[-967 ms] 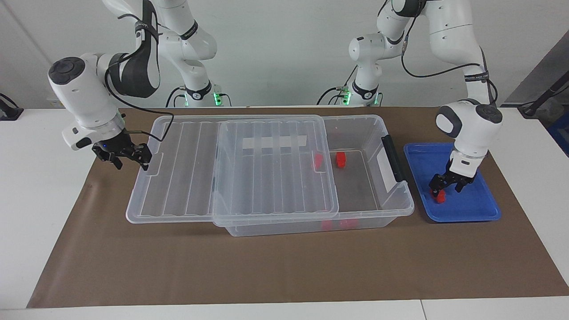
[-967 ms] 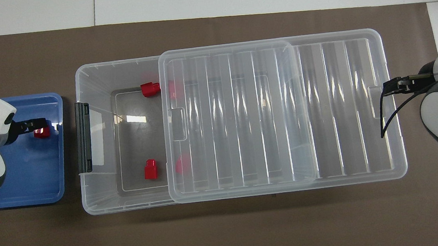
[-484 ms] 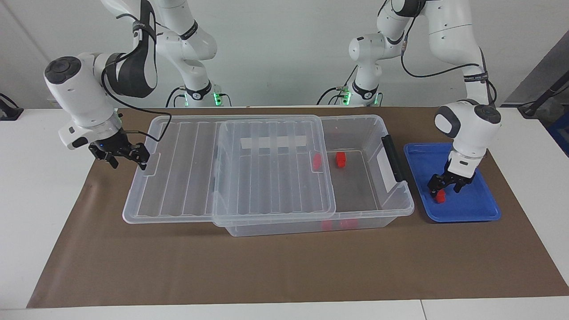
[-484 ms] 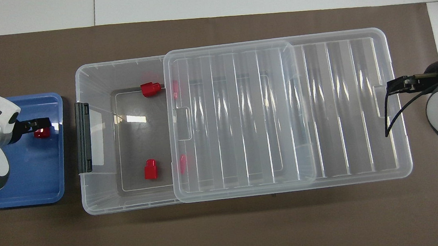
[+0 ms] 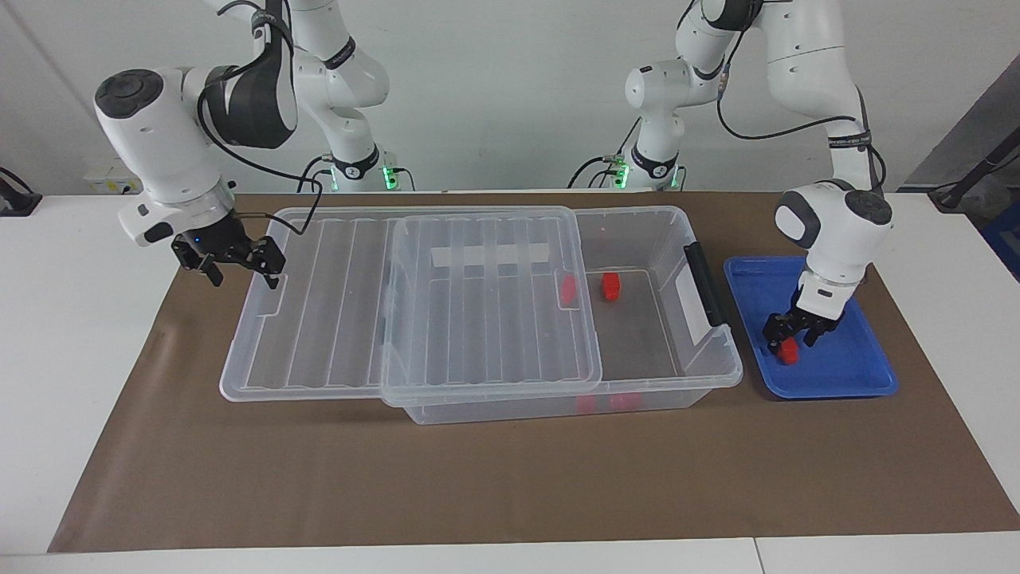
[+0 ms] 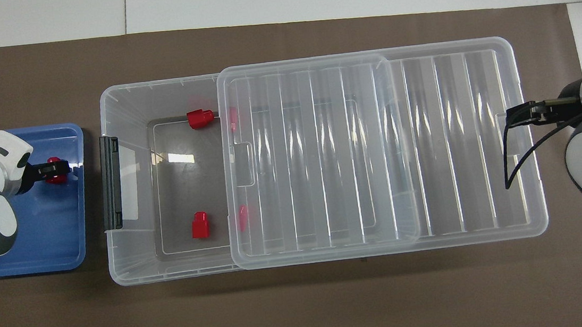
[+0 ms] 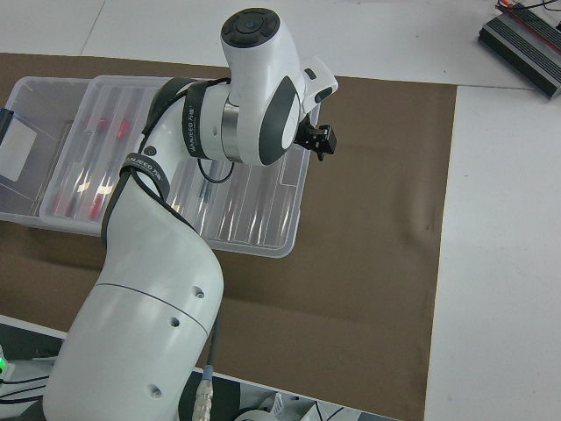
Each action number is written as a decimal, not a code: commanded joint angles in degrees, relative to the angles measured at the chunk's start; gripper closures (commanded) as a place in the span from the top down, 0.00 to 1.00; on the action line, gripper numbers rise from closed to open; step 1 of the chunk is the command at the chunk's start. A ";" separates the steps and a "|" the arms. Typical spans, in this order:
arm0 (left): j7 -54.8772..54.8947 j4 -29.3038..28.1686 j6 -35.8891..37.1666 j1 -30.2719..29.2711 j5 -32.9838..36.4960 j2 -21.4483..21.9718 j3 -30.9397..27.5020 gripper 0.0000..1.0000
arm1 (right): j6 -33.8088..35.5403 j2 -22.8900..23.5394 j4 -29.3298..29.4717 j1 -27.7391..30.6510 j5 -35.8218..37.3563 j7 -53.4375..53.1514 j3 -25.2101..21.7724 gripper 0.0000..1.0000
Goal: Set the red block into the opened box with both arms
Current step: 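Lift the red block out of the blue tray with the left gripper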
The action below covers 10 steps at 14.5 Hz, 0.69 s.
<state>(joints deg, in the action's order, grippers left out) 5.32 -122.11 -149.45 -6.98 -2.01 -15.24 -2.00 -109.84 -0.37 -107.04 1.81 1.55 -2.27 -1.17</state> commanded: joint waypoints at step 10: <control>-0.31 16.16 22.13 2.76 0.69 0.56 -0.20 0.00 | 17.97 2.56 19.31 -1.72 0.56 -2.03 0.47 1.00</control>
<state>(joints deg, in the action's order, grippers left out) 5.66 -114.55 -138.15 -5.64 -1.97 -15.02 -1.71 -96.26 -1.63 -94.69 0.61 1.59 -2.94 -1.03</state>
